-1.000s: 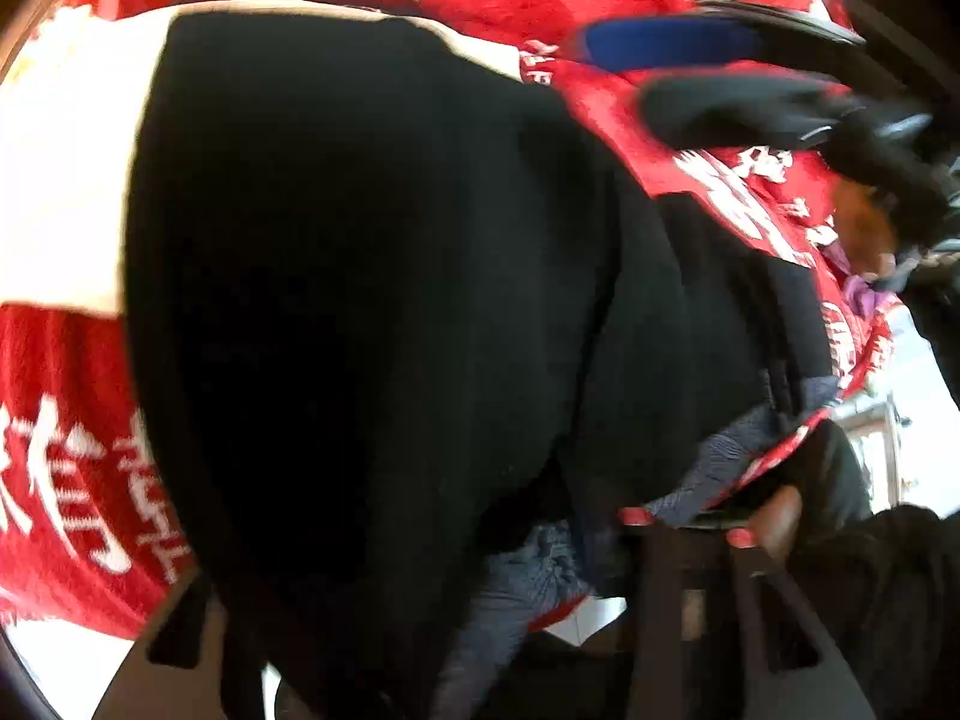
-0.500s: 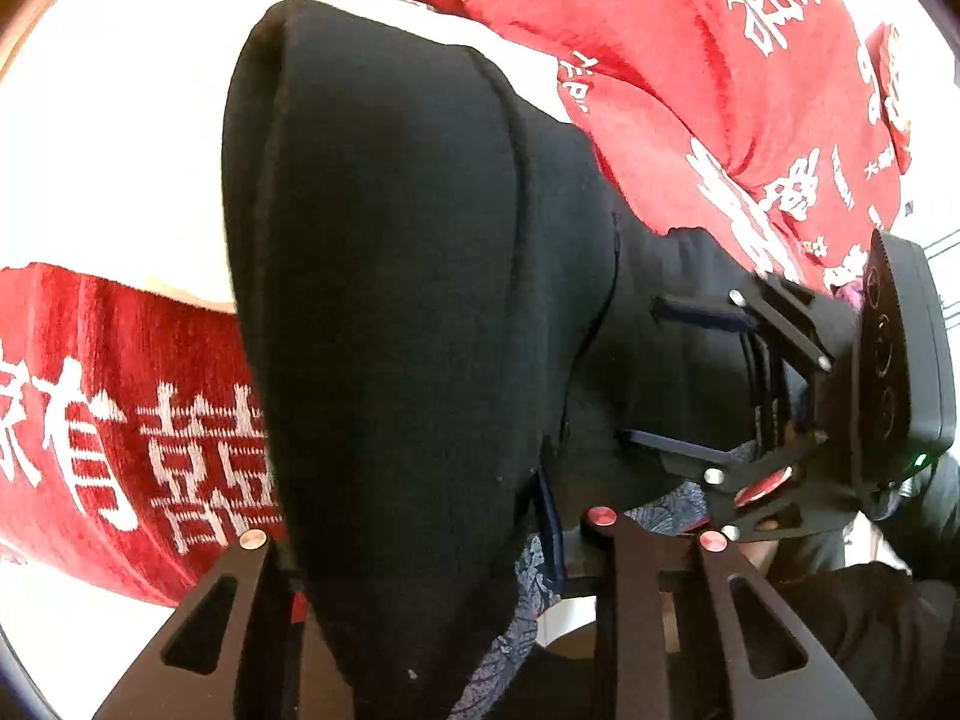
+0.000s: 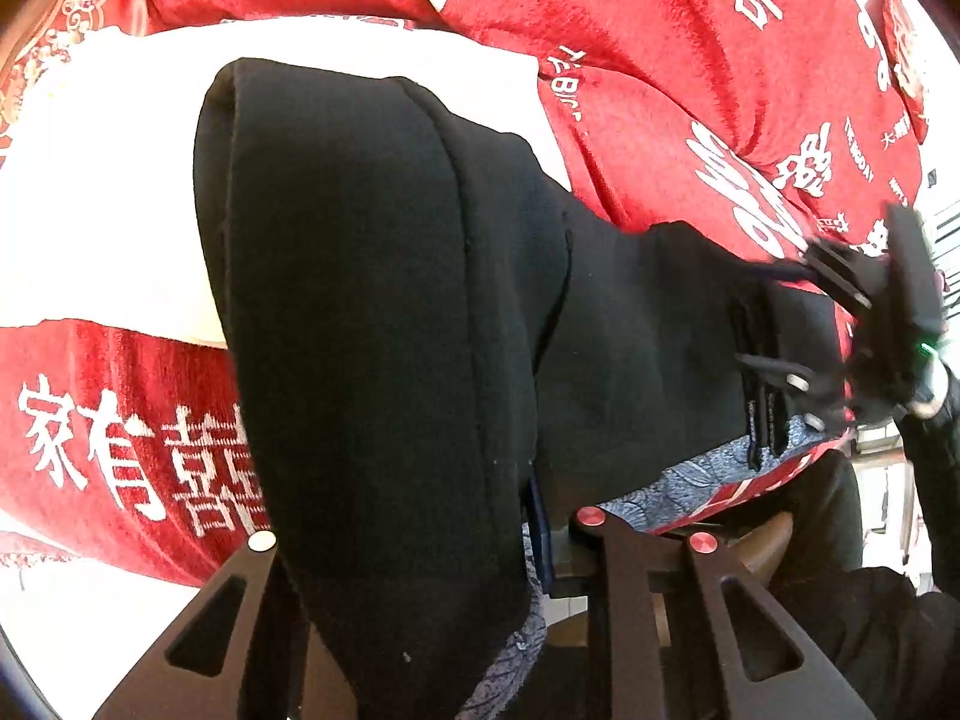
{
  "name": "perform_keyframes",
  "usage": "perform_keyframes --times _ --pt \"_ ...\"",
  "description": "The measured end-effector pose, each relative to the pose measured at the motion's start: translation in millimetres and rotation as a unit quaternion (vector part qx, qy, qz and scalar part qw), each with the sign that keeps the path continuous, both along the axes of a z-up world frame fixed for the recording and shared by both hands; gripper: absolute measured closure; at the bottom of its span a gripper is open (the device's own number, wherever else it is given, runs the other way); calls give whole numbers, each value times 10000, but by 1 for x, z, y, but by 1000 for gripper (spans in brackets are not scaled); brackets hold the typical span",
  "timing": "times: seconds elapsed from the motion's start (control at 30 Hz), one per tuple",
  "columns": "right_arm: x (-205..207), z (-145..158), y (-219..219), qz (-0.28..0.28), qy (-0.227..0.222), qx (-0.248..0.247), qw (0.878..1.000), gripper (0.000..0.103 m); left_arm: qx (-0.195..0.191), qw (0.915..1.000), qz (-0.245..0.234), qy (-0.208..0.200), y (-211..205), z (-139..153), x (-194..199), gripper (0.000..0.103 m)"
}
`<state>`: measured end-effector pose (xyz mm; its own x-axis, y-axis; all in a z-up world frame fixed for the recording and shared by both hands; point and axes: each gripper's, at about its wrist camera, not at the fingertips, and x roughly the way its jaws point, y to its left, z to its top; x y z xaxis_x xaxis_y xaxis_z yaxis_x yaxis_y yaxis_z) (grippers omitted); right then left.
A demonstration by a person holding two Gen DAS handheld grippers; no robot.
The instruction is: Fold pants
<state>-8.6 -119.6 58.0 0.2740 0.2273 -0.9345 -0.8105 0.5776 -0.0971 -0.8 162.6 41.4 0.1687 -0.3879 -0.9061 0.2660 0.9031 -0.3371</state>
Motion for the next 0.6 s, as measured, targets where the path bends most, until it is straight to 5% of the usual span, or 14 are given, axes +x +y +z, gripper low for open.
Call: perform_keyframes --times 0.1,0.23,0.37,0.47,0.6 --pt "27 -43 14 227 426 -610 9970 24 43 10000 3 4 -3 6 -1 76" --pt "43 -54 28 425 602 -555 9957 18 111 9999 76 9 -1 12 -4 76" --pt "-1 -28 42 1037 461 -401 9927 17 141 9998 115 -12 -8 16 -7 76" --pt "-48 -58 41 1630 151 -1267 9783 16 122 9999 85 -61 -11 24 -7 79" --pt "-52 -26 21 1028 260 -382 9936 16 127 9998 50 -155 -19 37 -11 79"
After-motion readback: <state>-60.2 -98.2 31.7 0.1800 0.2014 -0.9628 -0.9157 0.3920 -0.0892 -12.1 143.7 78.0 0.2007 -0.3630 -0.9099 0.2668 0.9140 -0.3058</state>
